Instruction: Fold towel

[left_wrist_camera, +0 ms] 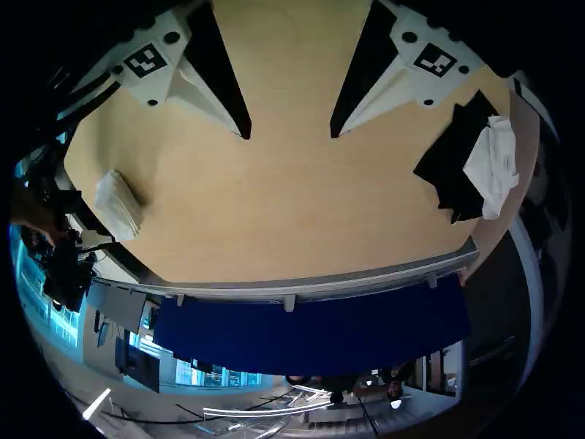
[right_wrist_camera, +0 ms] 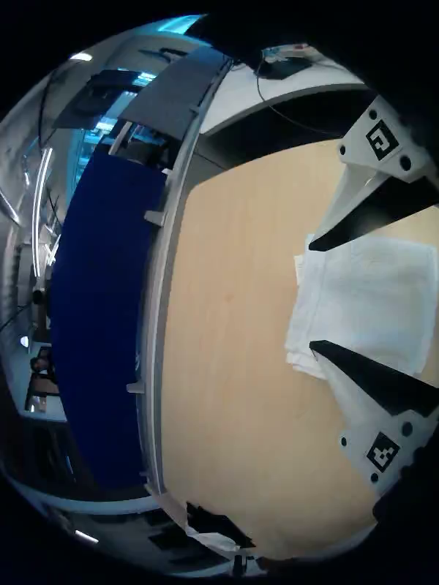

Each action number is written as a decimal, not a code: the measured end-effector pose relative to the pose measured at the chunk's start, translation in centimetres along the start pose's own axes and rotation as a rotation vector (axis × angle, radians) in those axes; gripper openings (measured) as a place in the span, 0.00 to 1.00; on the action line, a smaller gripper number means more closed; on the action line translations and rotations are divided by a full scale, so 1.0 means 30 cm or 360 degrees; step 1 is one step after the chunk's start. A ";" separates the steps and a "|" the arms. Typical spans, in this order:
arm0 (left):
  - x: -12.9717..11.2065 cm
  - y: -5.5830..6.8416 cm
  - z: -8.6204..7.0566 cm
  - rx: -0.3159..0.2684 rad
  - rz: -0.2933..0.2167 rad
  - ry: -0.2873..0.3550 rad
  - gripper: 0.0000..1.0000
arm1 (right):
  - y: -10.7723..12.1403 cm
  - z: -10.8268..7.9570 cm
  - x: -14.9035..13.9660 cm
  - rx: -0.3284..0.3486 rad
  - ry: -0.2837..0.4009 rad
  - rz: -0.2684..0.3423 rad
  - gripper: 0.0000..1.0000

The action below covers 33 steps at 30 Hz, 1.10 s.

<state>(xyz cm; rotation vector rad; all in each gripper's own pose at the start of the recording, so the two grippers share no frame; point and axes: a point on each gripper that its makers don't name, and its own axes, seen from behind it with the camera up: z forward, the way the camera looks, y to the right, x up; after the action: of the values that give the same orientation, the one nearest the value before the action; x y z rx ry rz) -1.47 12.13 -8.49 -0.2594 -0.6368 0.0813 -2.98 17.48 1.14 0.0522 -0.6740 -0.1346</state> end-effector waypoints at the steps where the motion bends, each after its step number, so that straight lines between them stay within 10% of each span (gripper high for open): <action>1: 0.001 0.000 -0.001 -0.0002 0.0000 0.0003 0.79 | -0.002 -0.008 0.003 -0.0002 0.0016 0.0008 0.94; 33: 0.113 0.007 0.001 -0.0016 -0.0019 0.0194 0.79 | -0.042 -0.241 0.149 -0.0180 0.0649 0.0256 0.99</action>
<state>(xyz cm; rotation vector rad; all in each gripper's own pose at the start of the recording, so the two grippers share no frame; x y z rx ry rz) 1.23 12.87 -6.58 -0.2684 -0.5177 0.0506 4.86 15.63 -1.87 -0.0821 -0.2607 -0.0050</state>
